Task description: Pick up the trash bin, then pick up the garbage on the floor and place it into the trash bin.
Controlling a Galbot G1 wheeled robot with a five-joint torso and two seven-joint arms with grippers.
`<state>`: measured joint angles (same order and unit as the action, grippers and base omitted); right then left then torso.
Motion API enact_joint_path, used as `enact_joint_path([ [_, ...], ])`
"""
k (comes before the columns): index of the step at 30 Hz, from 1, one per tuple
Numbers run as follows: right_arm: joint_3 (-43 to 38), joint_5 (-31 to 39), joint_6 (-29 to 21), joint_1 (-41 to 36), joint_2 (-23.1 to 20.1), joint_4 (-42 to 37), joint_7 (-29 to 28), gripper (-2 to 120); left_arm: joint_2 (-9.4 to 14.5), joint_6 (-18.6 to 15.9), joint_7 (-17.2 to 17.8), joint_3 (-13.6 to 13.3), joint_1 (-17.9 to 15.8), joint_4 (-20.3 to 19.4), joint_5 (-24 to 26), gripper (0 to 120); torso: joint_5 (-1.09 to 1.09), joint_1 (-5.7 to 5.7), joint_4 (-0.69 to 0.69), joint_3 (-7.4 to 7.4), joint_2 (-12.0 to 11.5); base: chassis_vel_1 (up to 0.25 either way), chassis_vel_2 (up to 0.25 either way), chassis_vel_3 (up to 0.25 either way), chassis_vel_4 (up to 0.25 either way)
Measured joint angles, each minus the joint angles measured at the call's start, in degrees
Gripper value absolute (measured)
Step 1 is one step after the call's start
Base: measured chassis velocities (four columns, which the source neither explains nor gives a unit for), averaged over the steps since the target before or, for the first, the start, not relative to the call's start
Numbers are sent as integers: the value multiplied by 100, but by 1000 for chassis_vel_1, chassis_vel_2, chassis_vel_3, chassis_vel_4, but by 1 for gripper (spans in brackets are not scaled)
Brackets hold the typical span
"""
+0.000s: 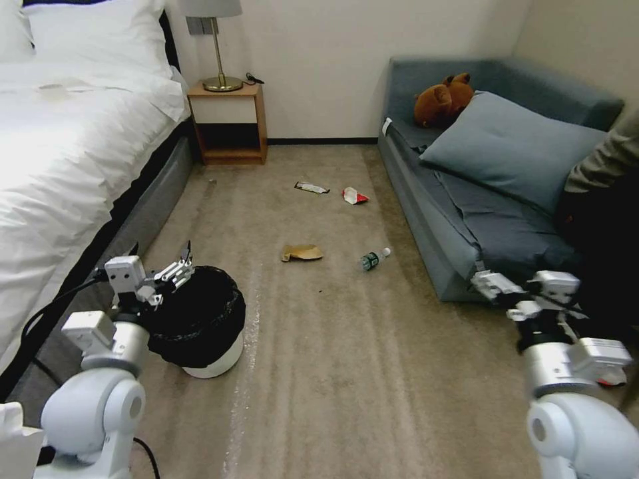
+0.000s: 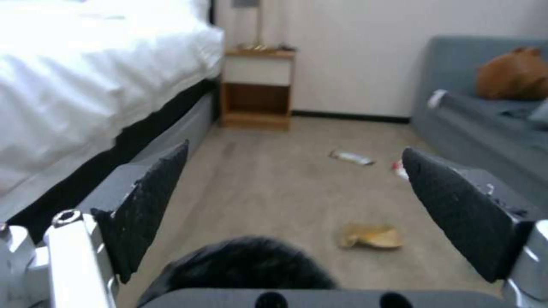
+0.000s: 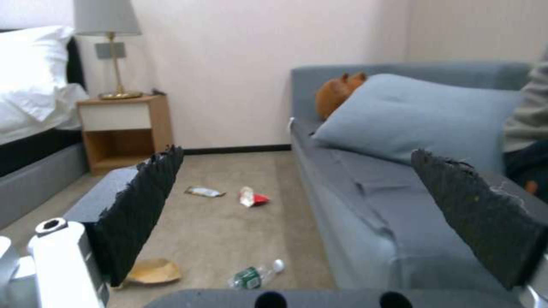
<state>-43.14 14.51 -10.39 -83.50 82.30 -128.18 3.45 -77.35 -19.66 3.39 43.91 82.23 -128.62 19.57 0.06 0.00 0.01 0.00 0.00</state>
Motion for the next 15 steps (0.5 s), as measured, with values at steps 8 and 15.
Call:
enact_joint_path([
  [8, 268, -241, 427, -47, -5, 466, 160, 100, -216, -371, 1043, 82, 142, 537, 342, 100, -8, 0, -1, 0, 0, 0, 0, 0, 0],
  [15, 365, -303, 623, -82, 9, 607, 279, 100, -489, -755, 2455, 110, -153, 930, 1350, 100, -6, 0, -1, 0, 0, 0, 0, 0, 0],
])
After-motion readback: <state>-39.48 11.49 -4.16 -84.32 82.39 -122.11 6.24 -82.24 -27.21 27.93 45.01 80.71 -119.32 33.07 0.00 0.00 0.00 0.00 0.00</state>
